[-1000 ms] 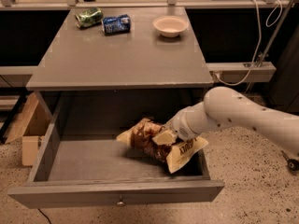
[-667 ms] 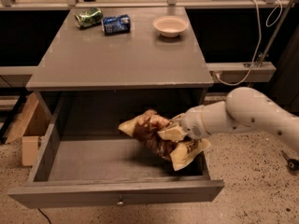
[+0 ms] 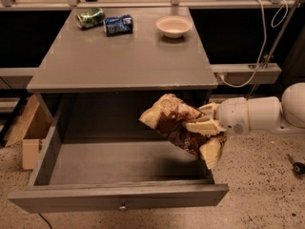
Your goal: Pick brown chip bag from top drawer and place on counter
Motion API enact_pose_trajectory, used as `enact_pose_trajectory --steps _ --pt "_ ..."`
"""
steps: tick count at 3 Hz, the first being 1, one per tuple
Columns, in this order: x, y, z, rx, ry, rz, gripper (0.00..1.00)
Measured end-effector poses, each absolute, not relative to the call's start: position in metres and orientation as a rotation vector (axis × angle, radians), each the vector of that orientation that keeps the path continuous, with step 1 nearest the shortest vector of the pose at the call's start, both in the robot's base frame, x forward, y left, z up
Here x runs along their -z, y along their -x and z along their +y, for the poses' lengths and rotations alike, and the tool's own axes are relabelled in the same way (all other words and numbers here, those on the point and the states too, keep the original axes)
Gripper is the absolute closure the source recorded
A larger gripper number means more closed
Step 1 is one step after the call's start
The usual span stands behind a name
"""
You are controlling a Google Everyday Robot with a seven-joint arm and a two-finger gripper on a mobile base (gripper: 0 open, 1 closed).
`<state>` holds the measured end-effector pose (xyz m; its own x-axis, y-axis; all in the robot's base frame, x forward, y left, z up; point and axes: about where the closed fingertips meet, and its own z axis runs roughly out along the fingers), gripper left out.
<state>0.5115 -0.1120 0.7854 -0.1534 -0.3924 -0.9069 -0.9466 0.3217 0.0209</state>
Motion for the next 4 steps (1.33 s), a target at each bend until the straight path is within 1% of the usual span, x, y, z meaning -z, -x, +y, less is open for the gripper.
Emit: enact_pose_trajectory --steps 1,2,3,4 --pt "-0.785 -0.512 -0.112 -0.799 1.212 1.716 1.0" --pt "-0.831 -0.52 -0.095 -0.799 1.265 1.585 1.0" --pt "-0.904 -0.541 -0.063 -0.779 1.386 1.366 1.0" --pt "-0.945 -0.556 -0.04 -0.764 1.457 1.246 1.0"
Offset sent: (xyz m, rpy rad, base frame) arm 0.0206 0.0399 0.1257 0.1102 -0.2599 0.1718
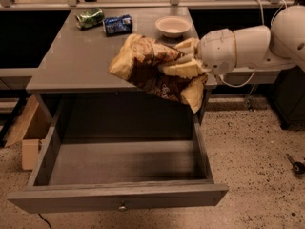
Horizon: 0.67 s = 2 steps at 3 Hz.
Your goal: Pick brown chip bag from top drawer and place on counter
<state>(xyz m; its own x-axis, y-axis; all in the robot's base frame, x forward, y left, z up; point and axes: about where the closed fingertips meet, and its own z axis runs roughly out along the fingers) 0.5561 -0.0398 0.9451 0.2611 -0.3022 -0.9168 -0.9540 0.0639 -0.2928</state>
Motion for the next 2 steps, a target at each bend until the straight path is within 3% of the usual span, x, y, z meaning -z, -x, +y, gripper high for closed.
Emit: enact_pose_trajectory --steps 2 --pt "-0.9562 -0.5639 -0.0295 -0.763 1.439 1.217 1.0"
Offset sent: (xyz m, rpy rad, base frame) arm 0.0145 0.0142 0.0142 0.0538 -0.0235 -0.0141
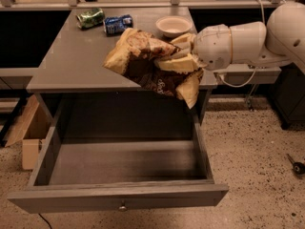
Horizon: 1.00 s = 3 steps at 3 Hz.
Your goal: Pick brown chip bag from top drawer and place on counter
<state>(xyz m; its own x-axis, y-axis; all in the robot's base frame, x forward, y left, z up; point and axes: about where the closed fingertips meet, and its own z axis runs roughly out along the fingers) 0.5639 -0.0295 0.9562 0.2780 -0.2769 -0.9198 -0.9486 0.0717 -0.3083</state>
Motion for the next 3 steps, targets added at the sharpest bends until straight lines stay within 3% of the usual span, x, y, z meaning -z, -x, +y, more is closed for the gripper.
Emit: enact_pose_trajectory --steps 3 --pt "-0.983 -0.646 0.09 -0.677 1.538 1.239 1.0"
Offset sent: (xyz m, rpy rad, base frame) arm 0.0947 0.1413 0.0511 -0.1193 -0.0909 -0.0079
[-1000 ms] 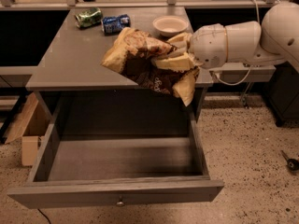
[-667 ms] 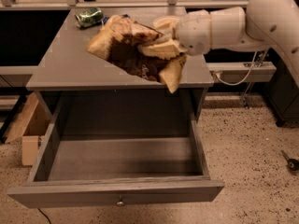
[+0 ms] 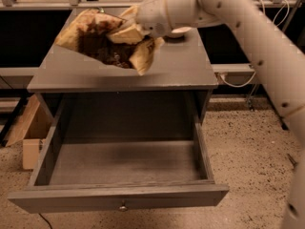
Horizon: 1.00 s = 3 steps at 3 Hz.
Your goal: Pick brown chip bag from top drawer and place on counter
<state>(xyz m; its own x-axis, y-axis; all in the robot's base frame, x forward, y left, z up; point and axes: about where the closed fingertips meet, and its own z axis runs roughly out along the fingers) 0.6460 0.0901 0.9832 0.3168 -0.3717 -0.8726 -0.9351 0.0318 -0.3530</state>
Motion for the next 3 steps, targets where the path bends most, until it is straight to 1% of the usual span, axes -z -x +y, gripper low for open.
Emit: enact_pose_trajectory --steps 1,2,3 --pt "-0.969 -0.679 0.118 -0.669 1.574 1.276 1.0" --pt "-0.955 -0.711 0.128 -0.627 1.582 1.337 1.0" --pt "-0.941 -0.739 0.128 -0.584 1.565 1.405 1.0"
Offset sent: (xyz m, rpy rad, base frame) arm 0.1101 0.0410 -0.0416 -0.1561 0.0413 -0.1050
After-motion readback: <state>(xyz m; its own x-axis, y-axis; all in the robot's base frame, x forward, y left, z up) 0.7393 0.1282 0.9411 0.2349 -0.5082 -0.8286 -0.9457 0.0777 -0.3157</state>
